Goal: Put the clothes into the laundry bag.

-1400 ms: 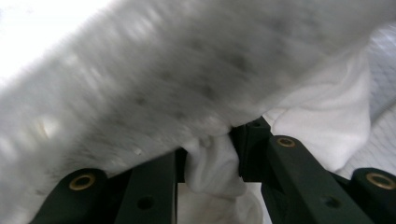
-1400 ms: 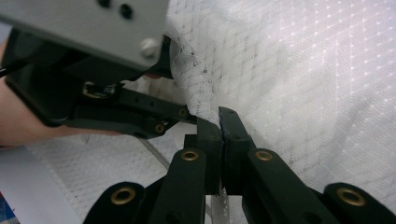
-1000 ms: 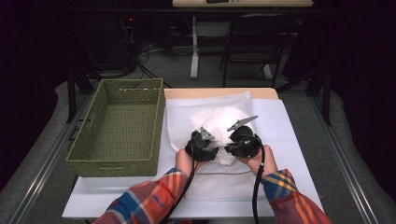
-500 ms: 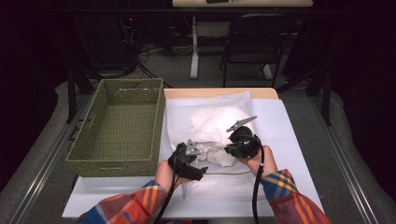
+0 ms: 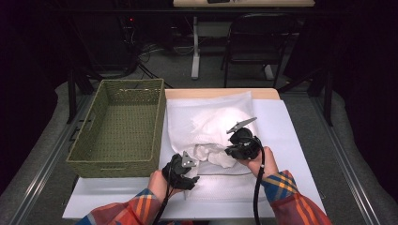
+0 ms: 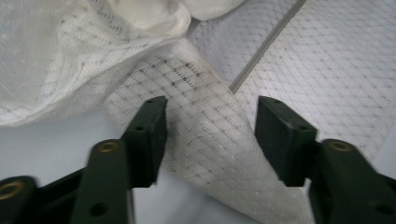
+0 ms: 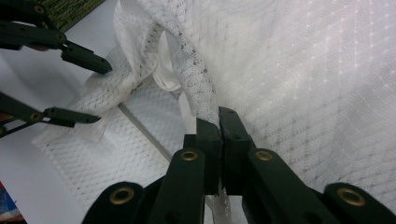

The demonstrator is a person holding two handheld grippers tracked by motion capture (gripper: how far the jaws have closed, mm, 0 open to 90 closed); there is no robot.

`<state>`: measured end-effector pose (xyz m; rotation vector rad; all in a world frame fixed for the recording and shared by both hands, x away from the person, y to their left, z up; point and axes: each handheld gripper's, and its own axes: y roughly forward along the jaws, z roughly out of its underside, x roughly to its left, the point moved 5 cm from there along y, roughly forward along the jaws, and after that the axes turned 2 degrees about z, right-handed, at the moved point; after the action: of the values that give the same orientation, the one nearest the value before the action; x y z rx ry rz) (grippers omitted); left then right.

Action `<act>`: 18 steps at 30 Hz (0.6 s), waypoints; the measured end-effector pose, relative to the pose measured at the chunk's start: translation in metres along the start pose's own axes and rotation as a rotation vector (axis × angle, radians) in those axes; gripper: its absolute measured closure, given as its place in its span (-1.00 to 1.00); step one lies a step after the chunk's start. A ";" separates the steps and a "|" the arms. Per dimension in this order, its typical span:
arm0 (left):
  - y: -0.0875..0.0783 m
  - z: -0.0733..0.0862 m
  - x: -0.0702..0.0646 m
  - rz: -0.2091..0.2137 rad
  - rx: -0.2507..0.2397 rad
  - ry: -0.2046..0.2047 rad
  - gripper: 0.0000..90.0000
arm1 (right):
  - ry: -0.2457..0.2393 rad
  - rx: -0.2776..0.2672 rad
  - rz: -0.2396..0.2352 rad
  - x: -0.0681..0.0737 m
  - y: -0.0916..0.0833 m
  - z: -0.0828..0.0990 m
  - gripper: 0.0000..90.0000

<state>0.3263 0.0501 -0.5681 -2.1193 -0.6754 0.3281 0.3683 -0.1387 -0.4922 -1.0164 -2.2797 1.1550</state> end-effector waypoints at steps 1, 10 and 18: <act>0.002 0.001 0.002 0.001 0.009 -0.006 0.07 | -0.001 -0.002 -0.001 0.000 0.000 0.000 0.97; 0.007 0.013 0.016 0.004 0.002 -0.054 0.80 | -0.006 0.014 -0.005 0.003 0.002 0.002 0.97; -0.007 0.021 0.016 0.029 -0.021 -0.078 0.95 | -0.017 0.012 -0.012 0.003 -0.002 0.005 0.97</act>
<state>0.3270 0.0765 -0.5742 -2.1470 -0.6966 0.4227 0.3626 -0.1397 -0.4932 -0.9905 -2.2859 1.1750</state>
